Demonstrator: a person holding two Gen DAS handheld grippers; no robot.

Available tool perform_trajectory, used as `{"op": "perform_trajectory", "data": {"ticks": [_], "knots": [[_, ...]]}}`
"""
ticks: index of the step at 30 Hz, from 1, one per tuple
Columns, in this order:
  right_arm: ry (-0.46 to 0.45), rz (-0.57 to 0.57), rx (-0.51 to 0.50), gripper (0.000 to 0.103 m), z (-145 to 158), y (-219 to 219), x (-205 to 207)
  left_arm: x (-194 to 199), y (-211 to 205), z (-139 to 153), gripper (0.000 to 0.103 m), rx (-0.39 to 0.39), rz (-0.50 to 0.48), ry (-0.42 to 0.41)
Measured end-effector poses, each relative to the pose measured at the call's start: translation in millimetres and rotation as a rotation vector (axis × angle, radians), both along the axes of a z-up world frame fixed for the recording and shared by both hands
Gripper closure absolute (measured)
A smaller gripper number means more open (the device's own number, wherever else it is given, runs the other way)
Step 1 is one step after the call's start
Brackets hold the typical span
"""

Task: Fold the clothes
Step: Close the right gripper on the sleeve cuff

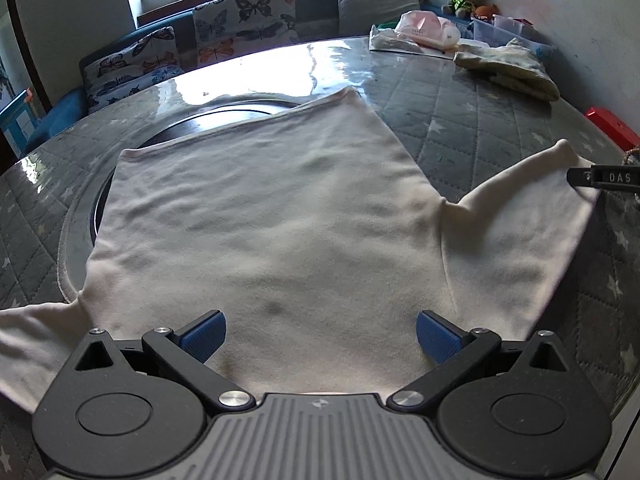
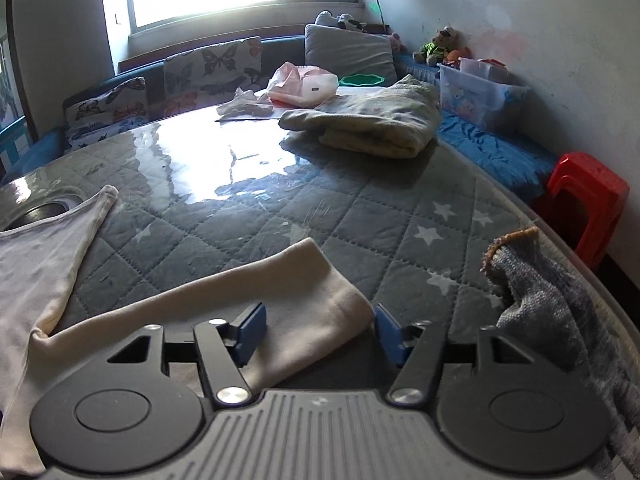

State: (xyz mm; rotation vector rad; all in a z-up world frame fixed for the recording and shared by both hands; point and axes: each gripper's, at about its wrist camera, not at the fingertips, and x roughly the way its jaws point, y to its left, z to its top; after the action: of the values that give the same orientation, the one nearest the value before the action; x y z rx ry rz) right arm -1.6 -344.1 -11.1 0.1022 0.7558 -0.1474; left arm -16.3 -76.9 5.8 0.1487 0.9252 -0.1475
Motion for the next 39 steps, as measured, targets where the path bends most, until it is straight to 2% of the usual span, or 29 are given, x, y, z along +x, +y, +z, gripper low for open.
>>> {"op": "perform_trajectory", "data": {"ticks": [3, 4, 8, 14, 17, 19, 24, 31, 36, 39], "knots": [[0.001, -0.008, 0.008, 0.043, -0.8, -2.5, 2.3, 0.3, 0.0, 0.2, 0.0, -0.001, -0.001, 0.0], [-0.002, -0.01, 0.009, 0.049, -0.8, -3.0, 2.3, 0.4, 0.1, 0.3, 0.0, -0.002, -0.001, 0.001], [-0.009, -0.021, 0.024, 0.057, 0.9, -6.5, 1.7, 1.9, 2.0, 1.6, 0.0, -0.002, 0.006, 0.001], [-0.001, -0.028, 0.027, 0.057, 0.3, -8.6, 0.7, 3.8, 2.3, 2.2, 0.0, -0.001, 0.012, 0.005], [-0.006, -0.023, 0.032, 0.067, 0.3, -8.0, 0.1, 4.1, 1.1, 3.3, 0.0, 0.005, 0.005, 0.004], [-0.01, -0.02, 0.041, 0.079, 0.9, -8.5, -0.1, 4.8, 0.9, 4.9, 0.0, 0.006, 0.002, 0.0], [-0.029, -0.023, 0.072, 0.089, 4.7, -13.7, -3.3, 10.7, 4.0, 10.0, 0.0, 0.001, 0.017, -0.013], [-0.077, -0.036, 0.05, 0.091, 12.9, -16.1, -17.4, 22.1, 4.1, 12.5, 0.0, -0.012, 0.04, -0.019], [-0.055, -0.05, 0.061, 0.091, 5.3, -22.1, -19.3, 31.6, -4.6, 15.2, 0.0, -0.012, 0.032, -0.031], [-0.05, -0.054, 0.08, 0.083, 1.8, -24.7, -20.6, 36.0, -11.3, 17.2, 0.0, -0.013, 0.013, -0.041]]}}
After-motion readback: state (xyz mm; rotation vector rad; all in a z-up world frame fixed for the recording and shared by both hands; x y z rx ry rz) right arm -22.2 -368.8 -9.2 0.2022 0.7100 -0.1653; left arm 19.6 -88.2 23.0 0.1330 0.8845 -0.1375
